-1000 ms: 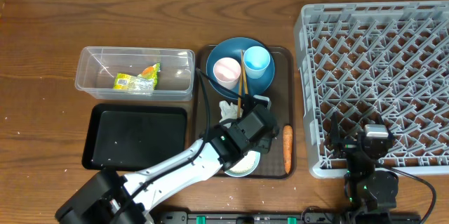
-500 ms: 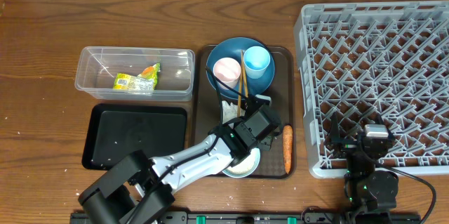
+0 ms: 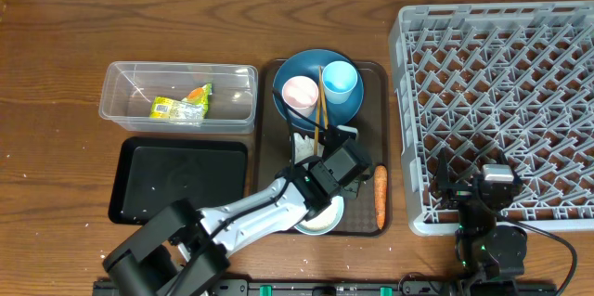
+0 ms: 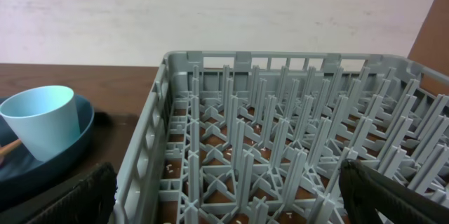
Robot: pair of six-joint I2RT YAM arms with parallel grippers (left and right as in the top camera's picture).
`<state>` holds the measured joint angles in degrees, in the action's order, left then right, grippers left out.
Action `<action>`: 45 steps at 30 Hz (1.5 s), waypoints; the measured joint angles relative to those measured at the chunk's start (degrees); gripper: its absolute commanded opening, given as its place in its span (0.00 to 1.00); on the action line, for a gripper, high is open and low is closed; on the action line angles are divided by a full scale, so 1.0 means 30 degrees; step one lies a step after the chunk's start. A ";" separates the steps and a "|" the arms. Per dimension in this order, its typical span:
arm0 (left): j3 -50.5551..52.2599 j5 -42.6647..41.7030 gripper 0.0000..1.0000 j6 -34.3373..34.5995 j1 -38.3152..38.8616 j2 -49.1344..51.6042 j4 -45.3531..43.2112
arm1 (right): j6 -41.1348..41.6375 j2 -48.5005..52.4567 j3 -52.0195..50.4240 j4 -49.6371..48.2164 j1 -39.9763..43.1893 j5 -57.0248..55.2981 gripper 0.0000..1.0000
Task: Sort waste into correct bins and load items into the dishwasher rack
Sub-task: 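Pinch a piece of white tissue with the left gripper, then carry the tissue to the clear bin and open the left gripper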
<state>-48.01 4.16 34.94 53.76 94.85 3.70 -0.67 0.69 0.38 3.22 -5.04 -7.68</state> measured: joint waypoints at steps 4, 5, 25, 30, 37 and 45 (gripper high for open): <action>0.0000 -0.0707 0.06 0.0000 0.0000 -0.1304 0.0022 | 0.0000 0.0000 0.0000 0.0000 0.0000 0.0000 0.99; 0.0000 -0.0838 0.06 0.0007 0.0000 -0.1581 0.0022 | 0.0000 0.0000 0.0000 0.0000 0.0000 0.0000 0.99; 0.0000 -0.1676 0.06 -0.0831 -0.2710 -0.8604 0.0124 | 0.0000 0.0000 0.0000 0.0000 0.0000 0.0000 0.99; 0.0000 -0.1421 0.06 -0.1362 -0.5756 -0.8743 0.0437 | 0.0000 0.0000 0.0000 0.0000 0.0000 0.0000 0.99; 0.0000 -0.1239 0.06 -0.1668 -1.1176 -0.8743 0.0940 | 0.0000 0.0000 0.0000 0.0000 0.0000 0.0000 0.99; 0.0000 -0.1188 0.06 -0.1923 -1.4178 -0.7861 0.1260 | 0.0000 0.0000 0.0000 0.0000 0.0000 0.0000 0.99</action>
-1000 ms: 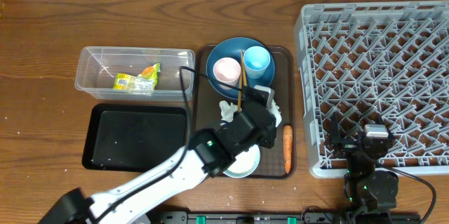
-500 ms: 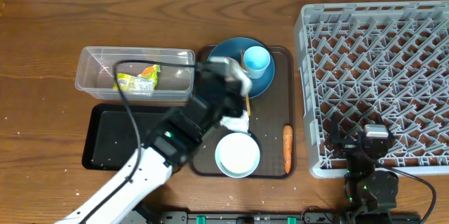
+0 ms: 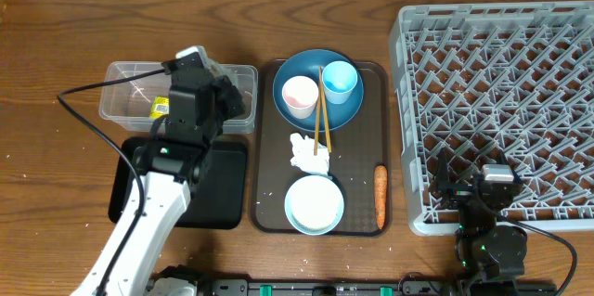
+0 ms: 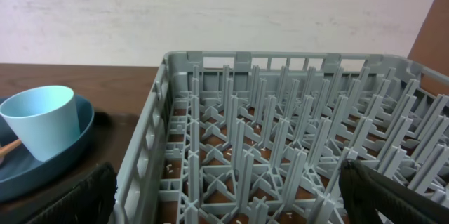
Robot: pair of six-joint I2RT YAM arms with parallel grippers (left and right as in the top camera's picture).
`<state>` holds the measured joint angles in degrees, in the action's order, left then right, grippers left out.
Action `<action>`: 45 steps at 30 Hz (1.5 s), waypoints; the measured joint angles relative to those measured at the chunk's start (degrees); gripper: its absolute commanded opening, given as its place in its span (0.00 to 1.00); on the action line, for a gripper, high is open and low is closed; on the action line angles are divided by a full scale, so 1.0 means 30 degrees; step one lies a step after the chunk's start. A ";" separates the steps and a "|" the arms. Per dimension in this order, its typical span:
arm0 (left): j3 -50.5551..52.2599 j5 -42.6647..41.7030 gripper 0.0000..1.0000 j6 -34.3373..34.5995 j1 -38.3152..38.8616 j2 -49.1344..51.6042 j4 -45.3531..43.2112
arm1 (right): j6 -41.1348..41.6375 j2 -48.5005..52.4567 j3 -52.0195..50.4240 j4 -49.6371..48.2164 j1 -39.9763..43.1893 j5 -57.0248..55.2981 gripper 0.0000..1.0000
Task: Sort waste into correct bins and load items into the dishwasher rack
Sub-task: 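Carry the tissue to the clear bin and open the left gripper, then return the left gripper to the remaining tissue by the chopsticks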
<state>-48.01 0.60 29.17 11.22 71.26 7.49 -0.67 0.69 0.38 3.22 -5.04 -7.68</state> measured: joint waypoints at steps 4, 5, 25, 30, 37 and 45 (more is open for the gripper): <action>0.0000 0.0000 0.07 -0.0189 -0.0568 0.1464 0.0007 | 0.0000 0.0000 0.0000 0.0000 0.0000 0.0000 0.99; 0.0000 0.0000 0.07 -0.0226 -0.0612 0.1843 0.0015 | 0.0000 0.0000 0.0000 0.0000 0.0000 0.0000 0.99; 0.0066 -0.3825 0.47 -0.0277 -0.0634 -0.1086 0.4109 | 0.0000 0.0000 0.0000 0.0007 0.0000 0.0000 0.99; 0.0124 -0.4605 0.47 -0.0306 -0.0634 -0.2535 0.9020 | 0.0000 0.0000 0.0000 0.0000 0.0000 -0.0007 0.99; 0.0182 -0.4816 0.47 -0.0306 0.0233 -0.2499 1.2786 | 0.0000 0.0000 0.0000 0.0000 0.0000 0.0000 0.99; 0.0182 -0.4495 0.46 -0.0189 0.3213 -0.2310 1.3274 | 0.0000 0.0000 0.0000 0.0000 0.0000 0.0000 0.99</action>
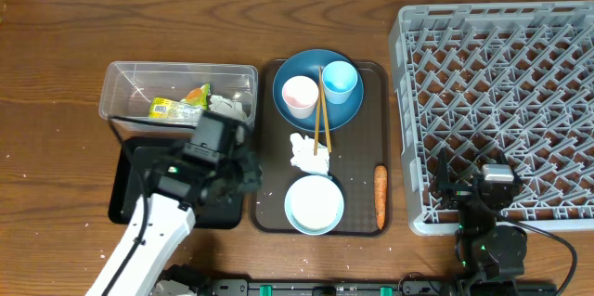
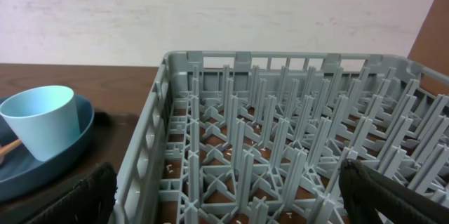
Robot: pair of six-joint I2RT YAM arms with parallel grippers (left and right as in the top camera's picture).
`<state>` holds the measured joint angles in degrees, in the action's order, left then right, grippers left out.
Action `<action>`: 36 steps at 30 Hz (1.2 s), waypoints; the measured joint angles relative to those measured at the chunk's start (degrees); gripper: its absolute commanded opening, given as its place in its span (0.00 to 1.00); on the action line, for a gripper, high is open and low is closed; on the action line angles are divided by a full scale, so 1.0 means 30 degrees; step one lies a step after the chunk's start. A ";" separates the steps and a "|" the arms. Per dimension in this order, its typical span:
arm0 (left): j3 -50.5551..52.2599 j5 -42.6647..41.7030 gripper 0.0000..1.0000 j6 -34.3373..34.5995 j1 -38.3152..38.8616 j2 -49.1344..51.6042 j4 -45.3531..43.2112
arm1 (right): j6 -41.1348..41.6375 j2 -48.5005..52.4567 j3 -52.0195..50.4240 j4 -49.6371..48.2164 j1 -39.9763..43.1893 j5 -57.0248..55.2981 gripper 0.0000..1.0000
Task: Sort waste into correct bins and load items into the dishwasher rack
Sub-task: 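Return the left gripper to the remaining tissue by the chopsticks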
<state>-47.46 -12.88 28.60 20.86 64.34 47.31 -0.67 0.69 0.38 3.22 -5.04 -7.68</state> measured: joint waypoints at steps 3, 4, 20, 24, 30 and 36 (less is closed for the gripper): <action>0.0000 0.0896 0.46 0.0197 0.1144 0.0321 -0.0022 | 0.0000 0.0000 0.0000 0.0000 0.0000 0.0000 0.99; 0.0000 0.1071 0.46 0.0277 0.1406 0.0459 -0.0066 | 0.0000 0.0000 0.0000 0.0000 0.0000 0.0000 0.99; 0.0000 0.2455 0.41 0.0532 0.3570 0.5566 -0.2164 | 0.0000 0.0000 0.0000 0.0000 0.0000 0.0000 0.99; 0.0000 0.2492 0.41 0.0532 0.3585 0.6455 -0.2215 | -0.0007 0.0000 0.0000 0.0000 0.0000 0.0000 0.99; 0.0000 0.2091 0.41 0.0532 0.3912 0.7293 -0.2353 | 0.0000 0.0000 0.0000 0.0000 0.0000 0.0000 0.99; 0.0000 0.1151 0.41 0.0532 0.4648 0.7417 -0.2514 | 0.0000 0.0000 0.0000 0.0000 0.0000 0.0000 0.99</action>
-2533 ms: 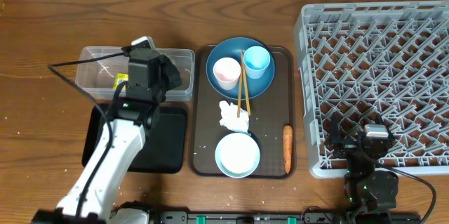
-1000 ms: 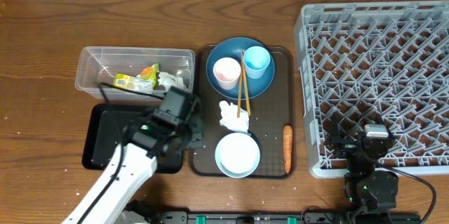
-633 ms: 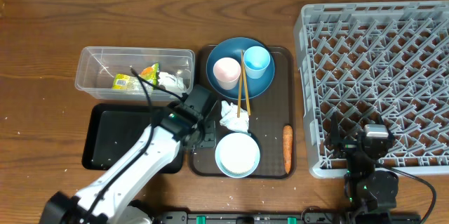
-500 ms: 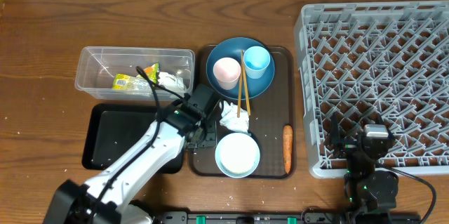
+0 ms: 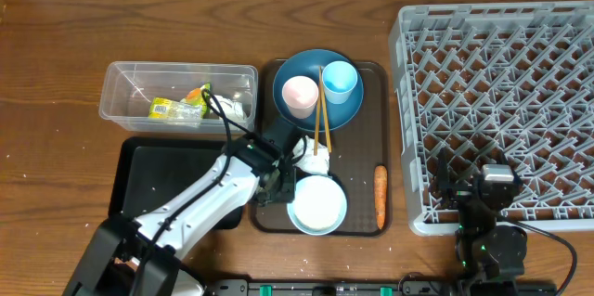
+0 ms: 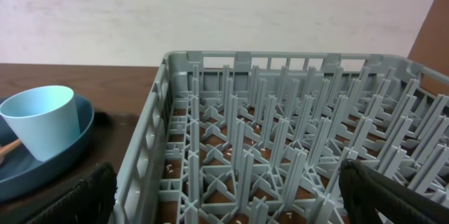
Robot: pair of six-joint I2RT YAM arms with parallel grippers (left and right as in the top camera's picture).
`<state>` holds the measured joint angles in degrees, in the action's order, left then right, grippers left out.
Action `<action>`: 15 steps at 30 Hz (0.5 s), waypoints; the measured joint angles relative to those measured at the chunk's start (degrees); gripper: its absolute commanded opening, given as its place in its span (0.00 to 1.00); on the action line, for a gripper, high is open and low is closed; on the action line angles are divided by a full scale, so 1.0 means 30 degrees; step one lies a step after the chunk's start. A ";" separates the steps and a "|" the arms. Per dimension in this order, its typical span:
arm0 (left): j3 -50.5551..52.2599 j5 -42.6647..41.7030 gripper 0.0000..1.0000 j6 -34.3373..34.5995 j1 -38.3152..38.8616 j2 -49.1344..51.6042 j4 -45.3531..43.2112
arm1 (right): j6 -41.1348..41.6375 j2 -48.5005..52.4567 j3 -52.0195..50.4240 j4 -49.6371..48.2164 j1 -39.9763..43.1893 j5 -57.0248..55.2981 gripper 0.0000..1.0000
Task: Sort waste into correct bins and load items into the dishwasher rack
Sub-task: 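Return the left gripper to the remaining tissue by the chopsticks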
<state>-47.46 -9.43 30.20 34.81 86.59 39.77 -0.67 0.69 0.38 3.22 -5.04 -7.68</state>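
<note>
A crumpled white napkin (image 5: 306, 152) lies mid-way on the brown tray (image 5: 367, 129). My left gripper (image 5: 284, 168) is right beside it, on its left edge; its jaws are hidden under the wrist. On the blue plate (image 5: 311, 115) stand a pink cup (image 5: 299, 94) and a blue cup (image 5: 341, 80), with chopsticks (image 5: 322, 120) across it. A white bowl (image 5: 317, 205) and a carrot (image 5: 380, 194) sit at the tray's front. My right gripper (image 6: 231, 203) rests open over the grey dishwasher rack's (image 5: 501, 83) front-left corner, holding nothing.
A clear bin (image 5: 125, 78) at the left holds a yellow wrapper (image 5: 172, 108) and a white napkin (image 5: 232, 107). A black tray (image 5: 162, 180) lies in front of it, partly under my left arm. In the right wrist view the blue cup (image 6: 43, 120) shows left of the rack wall.
My left gripper has moved right, from over the black tray to the crumpled napkin on the brown tray. The right arm has not moved.
First my left gripper was down on the brown tray by the bowl and napkins. Then it was over the clear bin. After that a white napkin lay in the bin and the gripper was over the black tray. Now it is back at the brown tray.
</note>
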 measured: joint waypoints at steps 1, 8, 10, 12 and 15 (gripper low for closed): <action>0.0000 -0.0189 0.41 0.0000 0.0124 0.0000 0.0007 | 0.0000 0.0000 0.0000 0.0000 0.0000 0.0000 0.99; 0.0000 -0.0831 0.49 -0.0313 0.0670 0.0000 -0.0685 | 0.0000 0.0000 0.0000 0.0007 0.0000 0.0000 0.99; 0.0000 -0.0823 0.52 -0.0794 0.0670 0.0000 -0.1486 | 0.0000 0.0000 0.0000 0.0000 0.0000 0.0000 0.99; 0.0007 -0.0729 0.53 -0.1122 0.0670 0.0000 -0.2142 | 0.0000 0.0000 0.0000 0.0007 0.0000 0.0007 0.99; 0.0007 -0.0204 0.57 -0.1406 0.0678 0.0000 -0.2900 | 0.0000 0.0000 0.0000 0.0000 0.0000 0.0000 0.99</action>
<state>-47.44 -10.04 25.98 36.84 86.59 31.07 -0.67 0.69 0.38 3.22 -5.04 -7.68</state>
